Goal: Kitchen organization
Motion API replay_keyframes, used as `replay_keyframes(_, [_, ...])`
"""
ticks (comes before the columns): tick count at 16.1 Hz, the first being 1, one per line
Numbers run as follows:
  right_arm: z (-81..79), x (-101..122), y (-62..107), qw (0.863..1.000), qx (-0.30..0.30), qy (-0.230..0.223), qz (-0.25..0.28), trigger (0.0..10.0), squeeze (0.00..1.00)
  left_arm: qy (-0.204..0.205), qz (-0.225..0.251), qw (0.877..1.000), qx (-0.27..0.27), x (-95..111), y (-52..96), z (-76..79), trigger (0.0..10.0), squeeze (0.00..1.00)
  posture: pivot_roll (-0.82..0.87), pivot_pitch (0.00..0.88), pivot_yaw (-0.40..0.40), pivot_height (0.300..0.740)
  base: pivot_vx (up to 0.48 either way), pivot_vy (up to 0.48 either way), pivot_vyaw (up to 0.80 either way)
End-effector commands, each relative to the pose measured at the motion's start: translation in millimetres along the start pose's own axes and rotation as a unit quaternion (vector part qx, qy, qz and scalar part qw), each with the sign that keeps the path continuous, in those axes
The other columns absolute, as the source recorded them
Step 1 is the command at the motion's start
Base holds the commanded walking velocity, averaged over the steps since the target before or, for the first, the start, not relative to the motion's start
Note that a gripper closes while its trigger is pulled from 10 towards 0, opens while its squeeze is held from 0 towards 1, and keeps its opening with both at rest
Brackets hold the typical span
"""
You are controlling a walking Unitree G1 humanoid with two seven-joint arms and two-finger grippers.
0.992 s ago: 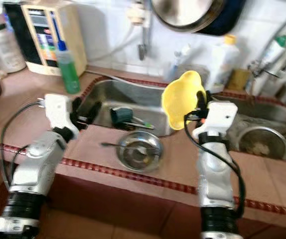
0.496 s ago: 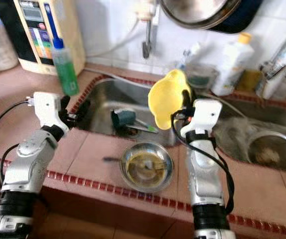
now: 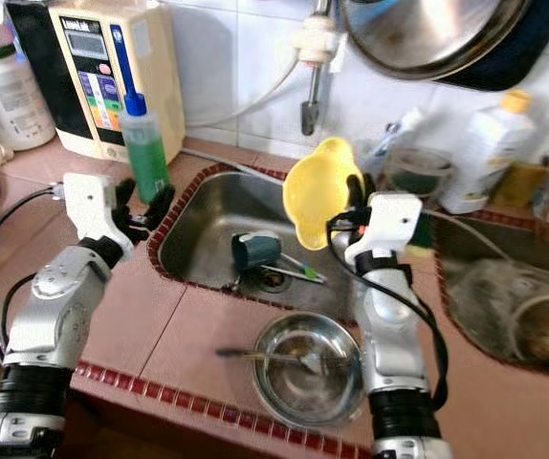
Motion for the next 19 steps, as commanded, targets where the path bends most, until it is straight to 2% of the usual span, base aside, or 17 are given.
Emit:
replay_keyframes(1, [13.9,-0.4,-1.2,1.0,-0.022,0.003,-0.012,10.0,0.0,-0.004,0.003,0.999,-0.038,2.7,-0.8,17.9,10.0,0.0,-0.03,0.0,-0.029,0.74,0.0,0.0,0.0])
replay_keyframes(3, [29.3,-10.5,-2.9,0.997,-0.041,-0.006,-0.06,10.0,0.0,-0.015,-0.019,0.998,-0.054,2.8,1.4,28.3,10.0,0.0,-0.03,0.0,-0.023,0.74,0.0,0.0,0.0])
replay_keyframes(5, [42.6,-15.8,-4.3,0.994,-0.064,-0.026,-0.087,10.0,0.0,-0.045,-0.026,0.995,-0.081,6.0,4.4,41.5,10.0,0.0,-0.04,0.0,-0.019,0.74,0.0,0.0,0.0])
replay_keyframes(7, [56.7,-21.5,-6.6,0.991,-0.05,0.012,-0.126,10.0,0.0,-0.052,-0.05,0.991,-0.115,4.8,12.0,61.7,10.0,0.0,-0.04,0.0,-0.014,0.74,0.0,0.0,0.0])
replay_keyframes(9, [59.6,-24.4,-7.6,0.989,-0.034,0.008,-0.146,10.0,0.0,-0.047,-0.06,0.986,-0.145,3.2,19.0,75.5,10.0,0.0,-0.05,0.0,-0.008,0.74,0.0,0.0,0.0])
replay_keyframes(11, [58.3,-29.3,-8.5,0.986,0.005,0.039,-0.164,10.0,0.0,-0.038,-0.073,0.983,-0.165,2.3,23.0,89.0,10.0,0.0,-0.05,0.001,0.002,0.74,0.0,0.0,0.0])
replay_keyframes(13, [56.0,-31.9,-10.0,0.983,0.037,0.035,-0.178,10.0,0.0,-0.045,-0.079,0.977,-0.194,4.6,28.3,103.5,10.0,0.0,-0.05,0.024,0.01,0.74,0.0,0.0,0.0])
replay_keyframes(19, [59.2,-34.9,-15.5,0.977,0.062,0.04,-0.199,10.0,0.0,-0.033,-0.094,0.969,-0.225,8.9,34.7,120.3,10.0,0.0,-0.05,0.09,0.043,0.74,0.0,0.0,0.0])
Point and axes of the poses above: a point about 5 cm out from each wrist's last joint towards the gripper, its own y axis pointing back from the gripper into the wrist, its own x axis along the axis of the wrist's last joint, z = x × y, the point moved 4 cm from there along -y, pointing out of the wrist towards the gripper, and after that the axes turned 10 degrees about -y, right-handed, at the moved point
